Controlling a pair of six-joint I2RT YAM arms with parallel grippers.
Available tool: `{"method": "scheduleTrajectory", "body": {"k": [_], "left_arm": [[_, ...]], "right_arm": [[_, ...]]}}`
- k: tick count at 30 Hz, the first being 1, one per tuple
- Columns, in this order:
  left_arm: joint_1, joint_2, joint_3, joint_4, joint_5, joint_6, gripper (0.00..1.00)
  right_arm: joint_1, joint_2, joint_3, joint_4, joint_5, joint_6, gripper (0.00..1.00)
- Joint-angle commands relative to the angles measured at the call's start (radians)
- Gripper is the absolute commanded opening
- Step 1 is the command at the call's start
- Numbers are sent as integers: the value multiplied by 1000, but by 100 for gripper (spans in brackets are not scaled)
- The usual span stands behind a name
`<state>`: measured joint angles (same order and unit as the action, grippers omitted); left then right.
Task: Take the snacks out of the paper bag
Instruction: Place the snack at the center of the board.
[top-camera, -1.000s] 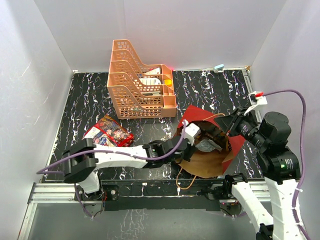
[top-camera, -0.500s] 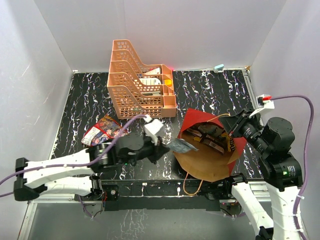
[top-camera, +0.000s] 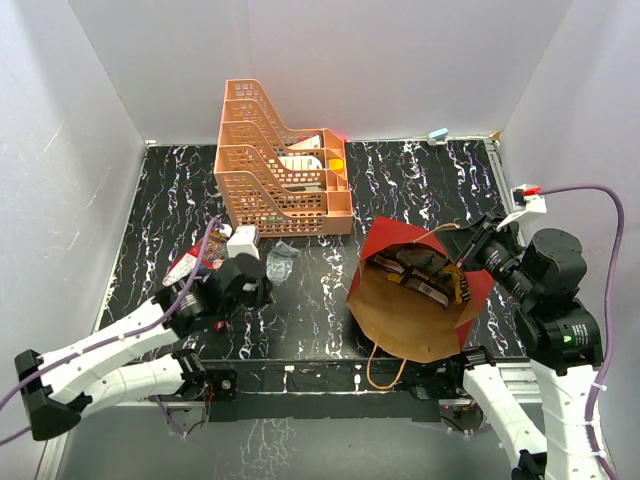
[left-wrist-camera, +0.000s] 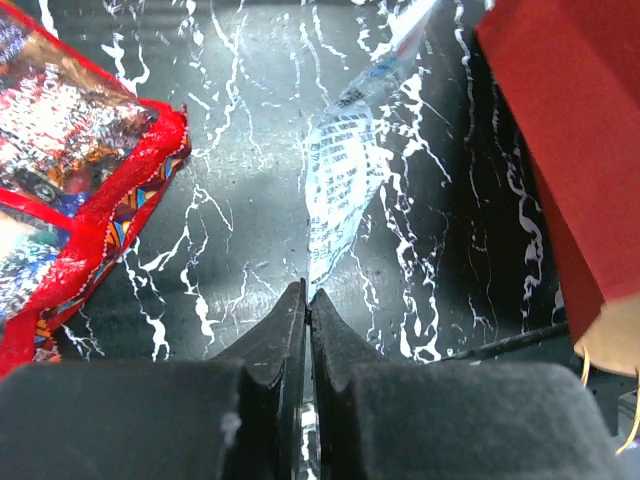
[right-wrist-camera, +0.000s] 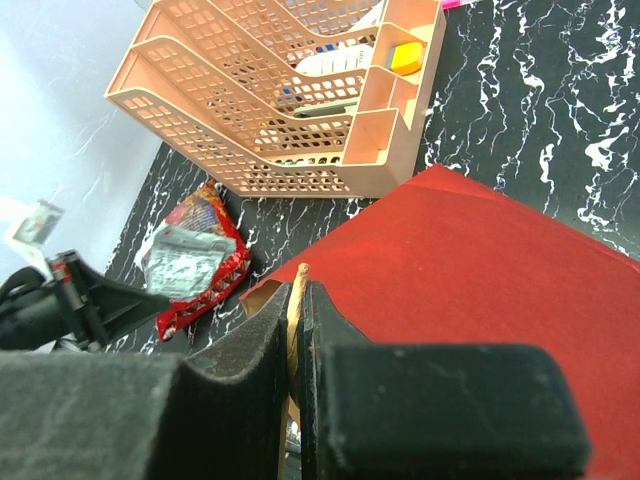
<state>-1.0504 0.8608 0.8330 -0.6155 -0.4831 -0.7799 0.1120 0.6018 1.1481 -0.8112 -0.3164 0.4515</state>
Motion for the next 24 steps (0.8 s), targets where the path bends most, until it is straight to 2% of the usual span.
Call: {"method": "scheduleTrajectory", "body": {"k": [1,4,9,13,17,20,24], "left_arm": [[182,76,-32,125,326,9,0],[252,126,-59,247,476,-20,0],[368,243,-117,432,662,-172,0],[419,300,-145,551,689,-258,0],[432,366,-162,582,654,-327,0],[441,412,-192,659,638,-337,0],[459,497,-181,681,643,-329,0]], "right_arm": [[2,-7,1,93,-8,22,7],[2,0,7,91,-9,22,7],[2,-7,9,89,6,19,7],[2,-15,0,92,7,23,7],[1,-18,-2,94,9,25,7],[1,-18,-2,96,13,25,7],[2,-16,-2,99,14,23,7]]}}
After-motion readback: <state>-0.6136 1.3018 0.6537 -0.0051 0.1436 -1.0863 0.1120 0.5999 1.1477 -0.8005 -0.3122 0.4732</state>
